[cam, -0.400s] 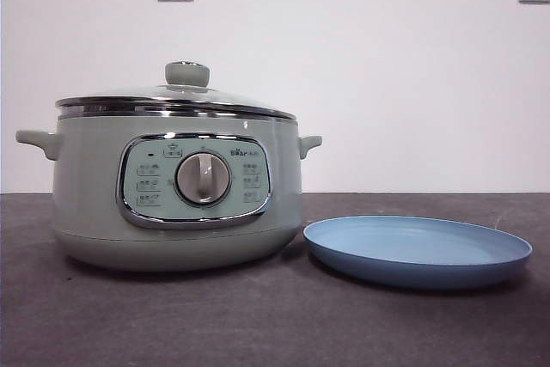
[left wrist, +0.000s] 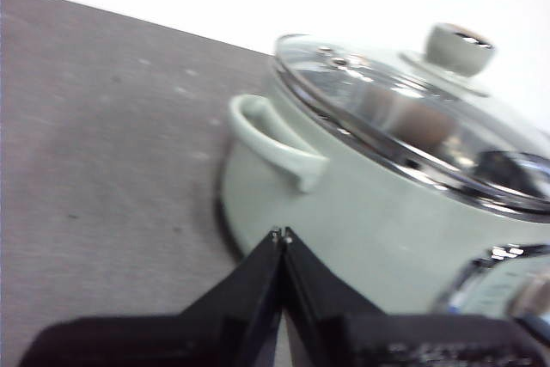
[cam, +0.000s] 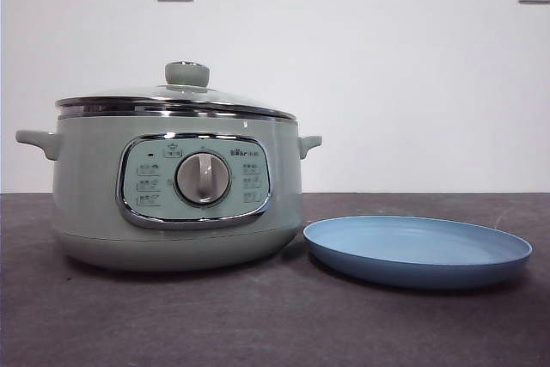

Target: Take the potato out from the steamer,put the potato on the plate,close the lid

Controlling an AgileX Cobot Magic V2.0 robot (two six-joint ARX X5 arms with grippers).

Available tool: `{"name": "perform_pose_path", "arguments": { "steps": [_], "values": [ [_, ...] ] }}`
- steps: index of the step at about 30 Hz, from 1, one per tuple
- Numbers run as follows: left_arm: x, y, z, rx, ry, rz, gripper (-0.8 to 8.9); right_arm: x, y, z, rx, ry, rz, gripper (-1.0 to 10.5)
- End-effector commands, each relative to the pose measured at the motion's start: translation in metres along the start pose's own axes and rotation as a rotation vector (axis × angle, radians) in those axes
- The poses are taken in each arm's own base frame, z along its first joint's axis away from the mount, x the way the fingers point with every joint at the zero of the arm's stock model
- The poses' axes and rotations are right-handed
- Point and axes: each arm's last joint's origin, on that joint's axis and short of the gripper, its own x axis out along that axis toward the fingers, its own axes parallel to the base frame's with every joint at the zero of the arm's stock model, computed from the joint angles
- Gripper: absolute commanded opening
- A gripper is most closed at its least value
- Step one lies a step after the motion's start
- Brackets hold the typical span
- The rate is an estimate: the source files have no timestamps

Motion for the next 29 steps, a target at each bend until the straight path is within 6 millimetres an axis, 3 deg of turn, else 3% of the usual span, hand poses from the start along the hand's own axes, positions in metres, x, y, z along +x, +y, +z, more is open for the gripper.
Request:
{"name": "perform_pose_path", "arguments": {
  "steps": [1, 6, 15, 23, 29],
  "values": [
    [0.001, -0.001, -0.002, -0.077, 0.014, -0.051, -0.06, 0.000, 0.001, 0.001, 0.129, -0.008, 0.010, 0.0],
    [-0.005, -0.008, 0.012, -0.124, 0.022, -0.101, -0.06, -0.006, 0.009, 0.021, 0.198, -0.045, 0.051, -0.1],
    [-0.022, -0.028, 0.063, -0.083, 0.031, -0.112, -0.06, -0.012, 0.033, 0.086, 0.137, -0.039, 0.104, -0.1],
    [-0.009, -0.049, 0.121, 0.127, 0.156, -0.122, -0.06, 0.011, 0.062, 0.156, -0.070, 0.044, 0.291, -0.1],
    [0.007, -0.067, 0.172, 0.272, 0.210, -0.170, -0.06, 0.033, 0.078, 0.205, -0.178, 0.115, 0.273, -0.1]
  ]
}}
